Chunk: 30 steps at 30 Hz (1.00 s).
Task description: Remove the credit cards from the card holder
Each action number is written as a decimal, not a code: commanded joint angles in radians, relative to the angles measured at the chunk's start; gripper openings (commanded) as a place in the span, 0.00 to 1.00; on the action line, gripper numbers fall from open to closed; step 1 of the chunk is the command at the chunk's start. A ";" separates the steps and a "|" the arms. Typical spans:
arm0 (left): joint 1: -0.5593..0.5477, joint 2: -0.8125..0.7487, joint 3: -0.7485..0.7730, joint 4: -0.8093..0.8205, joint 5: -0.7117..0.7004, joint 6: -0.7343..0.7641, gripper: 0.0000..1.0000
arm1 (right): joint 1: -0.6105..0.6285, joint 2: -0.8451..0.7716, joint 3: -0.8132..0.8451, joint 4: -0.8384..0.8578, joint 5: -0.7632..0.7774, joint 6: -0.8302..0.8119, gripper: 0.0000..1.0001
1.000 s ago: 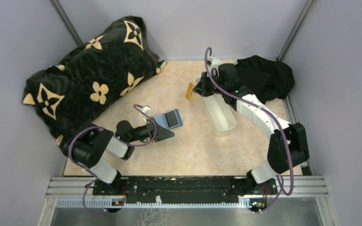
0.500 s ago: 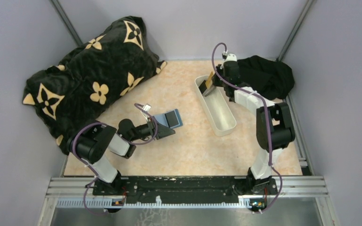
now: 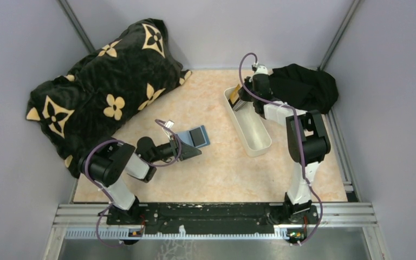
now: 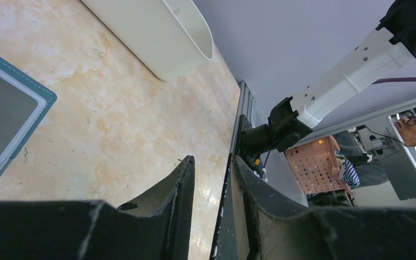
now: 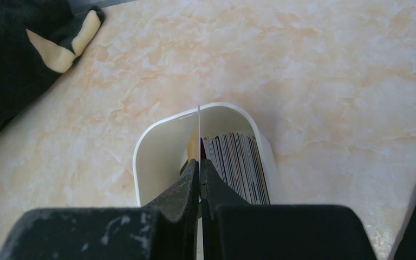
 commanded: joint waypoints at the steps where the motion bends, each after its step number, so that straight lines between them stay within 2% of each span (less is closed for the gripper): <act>1: 0.000 0.020 0.010 0.278 0.012 0.008 0.38 | 0.015 0.023 0.023 0.087 0.003 0.011 0.00; 7: 0.000 -0.025 -0.007 0.250 0.012 0.031 0.38 | 0.052 0.030 0.040 0.036 0.013 -0.031 0.01; 9: 0.000 -0.030 -0.009 0.248 0.012 0.036 0.38 | 0.059 0.019 0.040 0.027 0.008 -0.040 0.14; 12: 0.001 -0.023 -0.007 0.252 0.018 0.033 0.38 | 0.061 0.004 0.044 0.001 0.025 -0.054 0.27; 29: 0.001 0.024 0.013 0.278 0.035 0.021 0.37 | 0.055 -0.102 0.063 -0.101 0.139 -0.127 0.28; 30: 0.000 0.024 0.011 0.278 0.035 0.021 0.37 | 0.055 -0.100 0.063 -0.100 0.140 -0.128 0.24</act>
